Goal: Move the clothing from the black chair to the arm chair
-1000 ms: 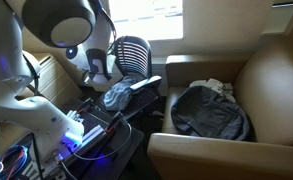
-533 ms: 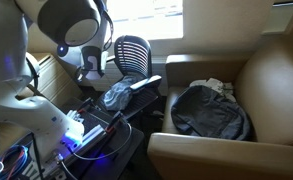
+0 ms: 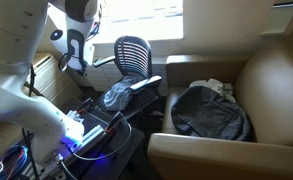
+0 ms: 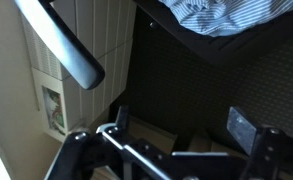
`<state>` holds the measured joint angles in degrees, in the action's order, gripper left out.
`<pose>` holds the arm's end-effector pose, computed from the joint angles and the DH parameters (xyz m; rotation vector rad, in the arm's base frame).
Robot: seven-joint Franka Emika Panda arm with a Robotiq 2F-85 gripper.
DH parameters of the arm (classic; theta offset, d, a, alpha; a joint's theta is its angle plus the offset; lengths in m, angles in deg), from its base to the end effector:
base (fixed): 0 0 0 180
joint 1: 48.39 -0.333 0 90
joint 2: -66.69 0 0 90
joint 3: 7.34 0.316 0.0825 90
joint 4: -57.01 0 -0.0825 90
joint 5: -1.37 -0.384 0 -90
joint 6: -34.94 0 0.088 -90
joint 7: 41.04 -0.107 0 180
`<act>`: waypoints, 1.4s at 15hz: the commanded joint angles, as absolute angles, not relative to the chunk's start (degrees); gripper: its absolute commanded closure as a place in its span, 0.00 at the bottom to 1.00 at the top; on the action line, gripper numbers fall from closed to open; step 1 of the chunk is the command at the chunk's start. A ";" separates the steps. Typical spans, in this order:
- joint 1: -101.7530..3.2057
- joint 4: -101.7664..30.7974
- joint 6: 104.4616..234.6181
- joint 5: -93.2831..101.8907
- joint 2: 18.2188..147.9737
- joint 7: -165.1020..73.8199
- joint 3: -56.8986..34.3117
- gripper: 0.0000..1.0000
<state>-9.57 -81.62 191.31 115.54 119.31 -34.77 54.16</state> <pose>0.3474 0.2770 0.1601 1.4941 2.6327 0.7531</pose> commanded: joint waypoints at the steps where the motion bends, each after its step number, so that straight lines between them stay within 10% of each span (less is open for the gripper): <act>1: -25.28 -71.69 191.73 101.16 114.89 -22.89 42.17 0.00; 21: -57.89 -61.18 194.00 85.56 119.94 -24.94 9.55 0.00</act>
<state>-54.47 -63.12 193.02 79.46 120.31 -18.27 12.08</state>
